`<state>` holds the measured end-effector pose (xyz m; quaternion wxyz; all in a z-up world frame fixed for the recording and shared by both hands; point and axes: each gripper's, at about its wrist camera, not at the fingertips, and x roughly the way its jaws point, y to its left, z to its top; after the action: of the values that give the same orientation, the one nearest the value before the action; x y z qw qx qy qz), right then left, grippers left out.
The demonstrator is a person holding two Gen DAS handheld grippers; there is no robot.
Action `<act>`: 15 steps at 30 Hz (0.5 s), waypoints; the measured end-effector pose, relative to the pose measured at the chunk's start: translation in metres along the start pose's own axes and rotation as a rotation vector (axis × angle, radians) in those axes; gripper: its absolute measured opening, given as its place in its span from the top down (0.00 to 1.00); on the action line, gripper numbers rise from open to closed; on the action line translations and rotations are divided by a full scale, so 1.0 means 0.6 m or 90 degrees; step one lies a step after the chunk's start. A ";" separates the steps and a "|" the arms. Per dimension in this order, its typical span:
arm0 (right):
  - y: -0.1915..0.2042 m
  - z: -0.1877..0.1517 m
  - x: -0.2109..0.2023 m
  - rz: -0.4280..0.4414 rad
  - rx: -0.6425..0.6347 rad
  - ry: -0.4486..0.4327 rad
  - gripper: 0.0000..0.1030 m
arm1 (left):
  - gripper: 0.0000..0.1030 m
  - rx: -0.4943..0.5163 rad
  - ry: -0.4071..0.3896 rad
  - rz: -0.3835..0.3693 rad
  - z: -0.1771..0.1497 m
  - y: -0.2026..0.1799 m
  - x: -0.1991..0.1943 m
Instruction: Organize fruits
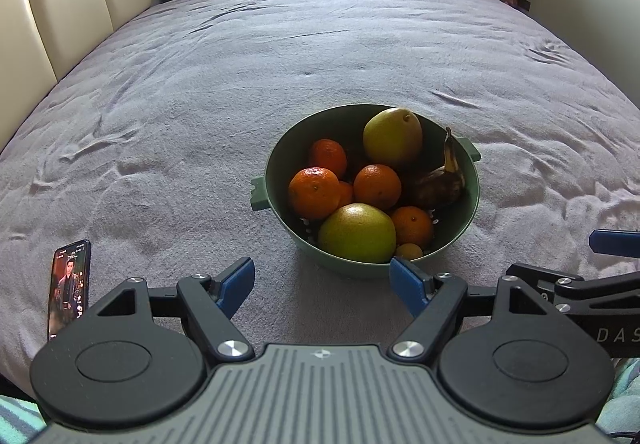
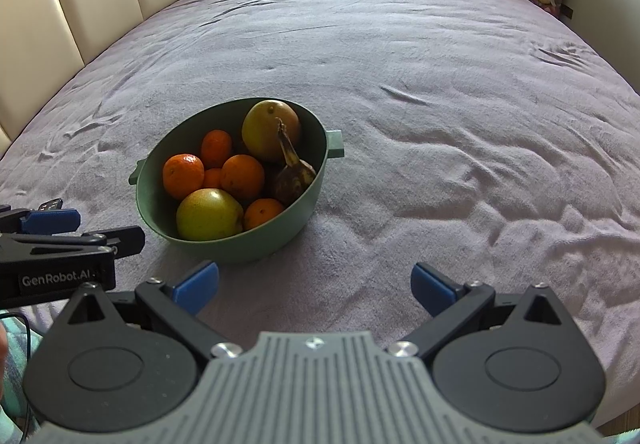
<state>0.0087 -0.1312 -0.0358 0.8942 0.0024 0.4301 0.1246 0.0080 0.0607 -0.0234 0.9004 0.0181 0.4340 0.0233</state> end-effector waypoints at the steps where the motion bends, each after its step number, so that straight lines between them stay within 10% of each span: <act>1: 0.001 0.000 0.000 0.000 0.000 0.000 0.04 | 0.12 0.000 -0.001 0.001 0.000 0.000 0.000; 15: -0.001 -0.004 0.002 0.003 0.000 0.005 0.04 | 0.12 -0.007 -0.009 -0.004 -0.001 0.001 -0.004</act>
<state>0.0073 -0.1316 -0.0382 0.8922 0.0030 0.4336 0.1268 0.0062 0.0610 -0.0221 0.9036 0.0122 0.4277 0.0228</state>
